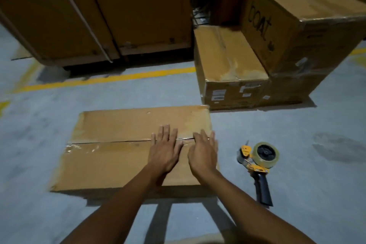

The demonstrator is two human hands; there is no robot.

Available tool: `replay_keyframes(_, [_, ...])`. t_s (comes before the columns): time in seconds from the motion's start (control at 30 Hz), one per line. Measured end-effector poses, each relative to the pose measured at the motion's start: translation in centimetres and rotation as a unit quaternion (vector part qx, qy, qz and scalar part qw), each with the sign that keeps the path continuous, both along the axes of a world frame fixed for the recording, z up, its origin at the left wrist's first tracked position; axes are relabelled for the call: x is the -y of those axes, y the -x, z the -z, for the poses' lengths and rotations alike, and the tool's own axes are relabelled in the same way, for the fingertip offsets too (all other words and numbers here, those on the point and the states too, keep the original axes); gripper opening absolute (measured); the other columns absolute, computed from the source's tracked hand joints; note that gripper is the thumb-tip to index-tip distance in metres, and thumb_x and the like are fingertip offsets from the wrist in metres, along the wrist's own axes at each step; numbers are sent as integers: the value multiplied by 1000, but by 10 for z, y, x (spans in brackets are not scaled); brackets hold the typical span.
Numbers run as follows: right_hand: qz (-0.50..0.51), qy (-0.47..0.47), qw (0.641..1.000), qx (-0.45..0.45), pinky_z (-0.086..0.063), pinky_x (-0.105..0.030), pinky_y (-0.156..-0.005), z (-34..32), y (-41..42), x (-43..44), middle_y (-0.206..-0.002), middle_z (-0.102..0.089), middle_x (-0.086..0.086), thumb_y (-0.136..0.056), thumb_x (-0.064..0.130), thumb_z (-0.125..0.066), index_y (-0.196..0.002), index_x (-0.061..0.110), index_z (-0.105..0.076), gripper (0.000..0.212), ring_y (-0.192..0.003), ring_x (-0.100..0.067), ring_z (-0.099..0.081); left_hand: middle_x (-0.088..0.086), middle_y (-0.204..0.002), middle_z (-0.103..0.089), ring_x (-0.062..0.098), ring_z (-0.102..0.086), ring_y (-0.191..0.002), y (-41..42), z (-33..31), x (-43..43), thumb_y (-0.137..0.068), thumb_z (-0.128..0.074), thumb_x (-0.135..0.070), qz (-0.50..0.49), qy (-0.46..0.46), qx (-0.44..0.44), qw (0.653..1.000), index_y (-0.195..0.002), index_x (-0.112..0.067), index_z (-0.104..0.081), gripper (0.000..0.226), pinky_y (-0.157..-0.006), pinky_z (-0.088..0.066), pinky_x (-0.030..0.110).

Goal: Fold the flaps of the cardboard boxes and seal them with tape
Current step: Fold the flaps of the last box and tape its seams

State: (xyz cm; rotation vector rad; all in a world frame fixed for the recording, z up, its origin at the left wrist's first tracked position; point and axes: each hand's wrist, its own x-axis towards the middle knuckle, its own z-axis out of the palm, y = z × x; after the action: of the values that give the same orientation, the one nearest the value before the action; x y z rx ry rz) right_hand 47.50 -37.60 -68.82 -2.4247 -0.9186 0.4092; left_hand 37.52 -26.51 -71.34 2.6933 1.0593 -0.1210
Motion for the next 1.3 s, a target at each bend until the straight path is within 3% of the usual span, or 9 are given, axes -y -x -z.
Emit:
replay_keyframes(0.17, [-196,105,972,77,7,-51,-123,9,53,-25,-169,-1,-13,-104,42,-33,-160,18,-22,61,-156,-29,8,1,-167,6,22,9,-153,123,-2,-71,-88,11,-71,-105,-18,-13,994,-160,-24,-4,87,-122,1,54])
replay_keyframes(0.3, [-324,139,929,109,16,-60,-117,16,100,-49,-167,13,-15,-96,72,-21,-162,24,-9,83,-153,-30,20,6,-167,1,32,2,-153,203,-6,-113,-97,-10,-67,-271,-13,-12,962,-159,-20,-9,78,-118,-4,65])
replay_keyframes(0.43, [-312,167,926,132,14,-66,-116,22,119,-60,-165,20,-19,-85,83,-1,-161,25,9,97,-150,-35,26,17,-162,-13,46,-22,-144,241,-9,-137,-88,-25,-81,-384,31,17,923,-158,-24,-7,92,-109,-26,65])
replay_keyframes(0.53, [-342,194,909,137,16,-69,-113,21,114,-66,-161,28,-17,-76,97,-10,-159,22,17,115,-149,-38,29,20,-141,-42,42,-48,-121,245,-5,-136,-87,-26,-81,-383,20,40,923,-157,-22,-9,93,-92,-46,53])
replay_keyframes(0.63, [-415,241,864,152,14,-75,-111,16,97,-91,-158,35,-17,-62,103,-34,-157,18,23,139,-146,-43,32,23,-134,-46,42,-52,-116,255,-6,-130,-93,-27,-73,-405,0,54,913,-157,-18,-12,86,-89,-49,52])
replay_keyframes(0.8, [-487,278,810,173,-3,-73,-116,-9,87,-150,-165,25,-15,-78,58,-76,-159,19,16,129,-151,-41,20,25,-136,-48,42,-56,-113,275,-14,-107,-99,-29,-62,-464,13,49,885,-158,-15,-2,81,-89,-48,51])
replay_keyframes(1.0, [-411,248,860,173,-14,-71,-117,-19,78,-144,-169,9,-13,-92,-1,-58,-162,25,-1,93,-153,-43,6,12,-109,-68,30,-67,-89,252,-22,-73,-102,-26,-57,-392,2,-10,920,-157,-19,11,76,-70,-49,36])
replay_keyframes(1.17, [-296,241,910,160,-25,-66,-116,-13,44,-109,-168,-5,-16,-95,0,-56,-161,25,-13,83,-152,-45,-4,11,-109,-69,32,-66,-98,183,-35,-18,-105,-33,-41,-299,49,35,952,-157,-14,-13,62,-76,-50,37])
replay_keyframes(1.3, [-290,215,921,146,-28,-48,-120,-13,28,-81,-168,-5,-15,-96,-6,-52,-161,25,-19,79,-155,-37,-3,8,-98,-70,31,-67,-93,167,-41,-4,-104,-35,-41,-251,11,-1,968,-142,-13,-40,47,-66,-44,33])
